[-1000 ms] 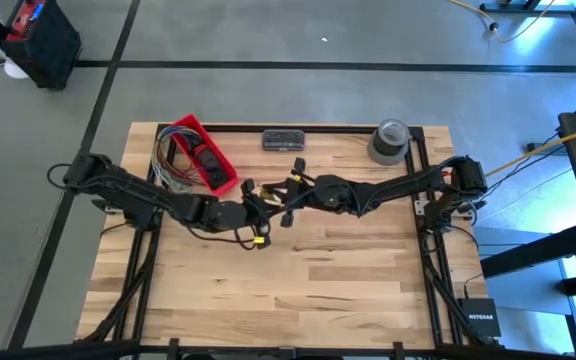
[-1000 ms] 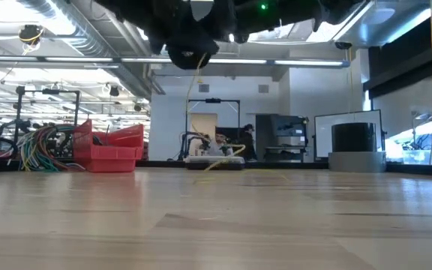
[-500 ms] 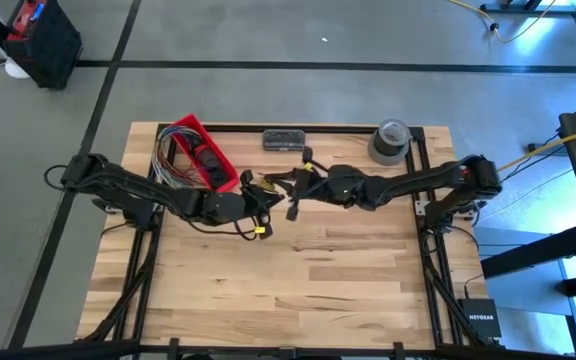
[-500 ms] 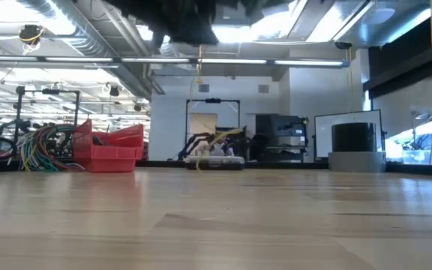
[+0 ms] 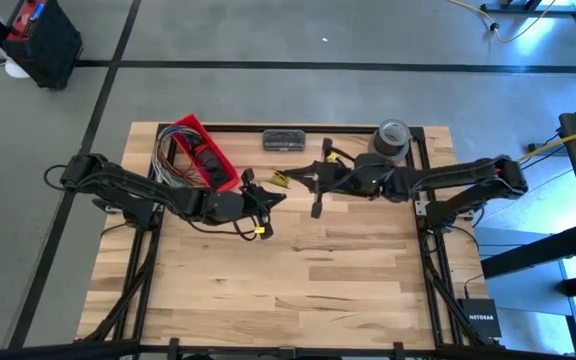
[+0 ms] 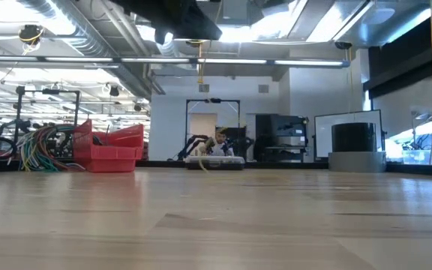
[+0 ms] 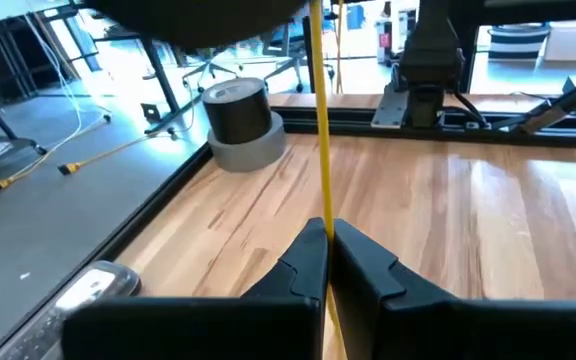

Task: Coil cords
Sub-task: Coil the yellow wire on the spool

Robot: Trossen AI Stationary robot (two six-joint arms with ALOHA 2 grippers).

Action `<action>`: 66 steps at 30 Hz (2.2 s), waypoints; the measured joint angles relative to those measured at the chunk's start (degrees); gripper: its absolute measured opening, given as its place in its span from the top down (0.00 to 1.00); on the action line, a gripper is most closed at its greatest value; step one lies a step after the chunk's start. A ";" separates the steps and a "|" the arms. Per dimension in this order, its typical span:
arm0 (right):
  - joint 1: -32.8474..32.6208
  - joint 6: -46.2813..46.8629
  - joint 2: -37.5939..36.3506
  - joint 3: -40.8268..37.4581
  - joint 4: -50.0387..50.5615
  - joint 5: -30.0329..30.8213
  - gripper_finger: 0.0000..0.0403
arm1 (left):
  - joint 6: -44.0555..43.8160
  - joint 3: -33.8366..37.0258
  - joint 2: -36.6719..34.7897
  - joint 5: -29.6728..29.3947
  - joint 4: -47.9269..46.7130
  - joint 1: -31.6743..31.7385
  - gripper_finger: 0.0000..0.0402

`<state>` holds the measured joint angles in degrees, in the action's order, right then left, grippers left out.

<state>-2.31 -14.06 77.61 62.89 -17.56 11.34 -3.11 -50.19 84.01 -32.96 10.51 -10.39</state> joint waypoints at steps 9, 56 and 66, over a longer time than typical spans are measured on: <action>0.03 1.00 -4.64 0.00 5.46 -1.89 0.99 | 0.46 0.06 0.07 0.09 -0.33 -0.02 0.99; 0.04 1.85 2.98 3.76 27.70 -9.47 0.99 | -1.08 0.49 -18.15 -0.29 -17.03 -2.73 0.99; 0.04 2.17 2.37 3.74 22.24 -10.15 0.99 | -8.47 0.36 -17.72 -3.75 -28.61 -1.22 0.99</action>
<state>-2.26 -11.88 79.99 66.63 4.68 1.19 -11.59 -49.82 66.29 -36.72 -18.10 -11.61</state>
